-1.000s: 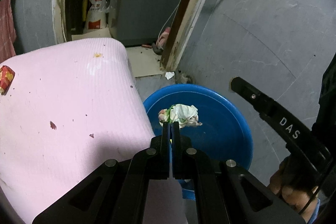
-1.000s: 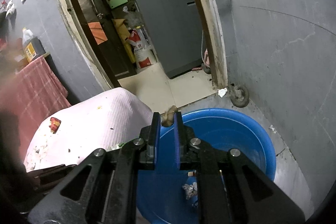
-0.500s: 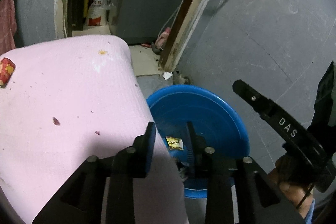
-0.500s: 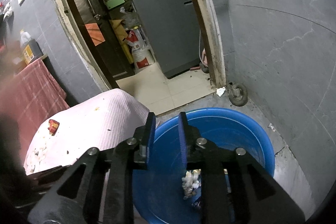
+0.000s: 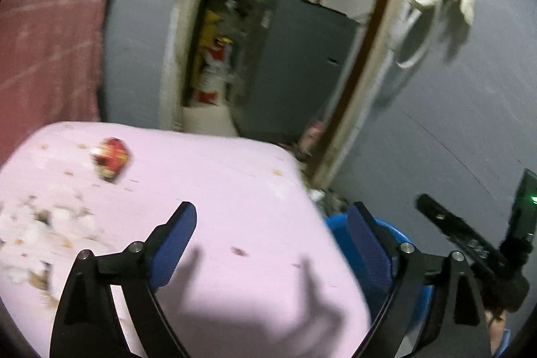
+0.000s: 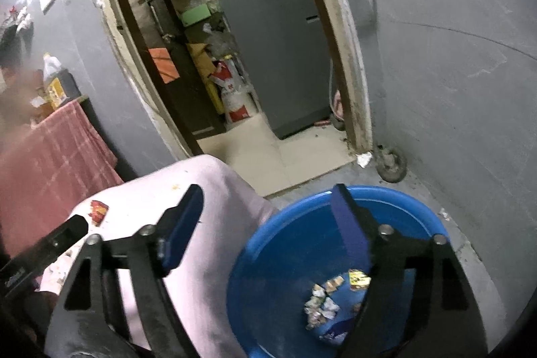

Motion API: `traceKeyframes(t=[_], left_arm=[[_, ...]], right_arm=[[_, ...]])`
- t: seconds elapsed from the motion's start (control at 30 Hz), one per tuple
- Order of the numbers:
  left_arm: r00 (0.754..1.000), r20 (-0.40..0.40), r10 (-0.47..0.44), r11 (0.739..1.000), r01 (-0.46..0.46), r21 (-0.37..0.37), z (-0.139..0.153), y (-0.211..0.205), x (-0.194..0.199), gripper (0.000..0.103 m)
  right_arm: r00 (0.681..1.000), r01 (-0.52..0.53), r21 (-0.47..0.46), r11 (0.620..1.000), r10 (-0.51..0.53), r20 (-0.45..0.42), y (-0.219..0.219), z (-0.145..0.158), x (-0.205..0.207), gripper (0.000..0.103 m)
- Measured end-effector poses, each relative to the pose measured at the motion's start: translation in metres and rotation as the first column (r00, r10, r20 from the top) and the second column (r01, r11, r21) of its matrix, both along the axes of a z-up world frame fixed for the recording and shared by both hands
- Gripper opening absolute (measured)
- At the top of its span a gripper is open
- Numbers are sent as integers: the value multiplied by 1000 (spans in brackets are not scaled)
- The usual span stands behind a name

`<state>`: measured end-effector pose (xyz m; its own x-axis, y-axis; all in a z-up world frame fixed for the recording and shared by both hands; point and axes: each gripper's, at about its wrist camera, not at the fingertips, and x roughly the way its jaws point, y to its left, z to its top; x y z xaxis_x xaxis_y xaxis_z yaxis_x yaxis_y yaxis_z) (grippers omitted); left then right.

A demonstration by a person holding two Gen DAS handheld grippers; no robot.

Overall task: Collect trash
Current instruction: 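Move both open tools back over the red wrapper on the cushion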

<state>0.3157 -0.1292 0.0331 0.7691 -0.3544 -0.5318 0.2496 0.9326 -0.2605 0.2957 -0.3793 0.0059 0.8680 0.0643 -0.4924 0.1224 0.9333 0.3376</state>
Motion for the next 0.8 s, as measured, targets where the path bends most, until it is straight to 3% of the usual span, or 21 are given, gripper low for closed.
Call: traceKeyframes(t=[0.17,0.43,0.8], left_arm=[[990,58,125,990,-128,51,3,35,-7,97],[969,95,228,968,-236,87,0,96,-16,97],[938,91,334,924,-345,164,-17,170,-5,98]], right_arm=[[997,-48,4,999,48,55,22,7,3,97],[975,-187,-71,980,194,111,81,16,12,102],[904,-421,-146,895,428,18,167,10,53,102]])
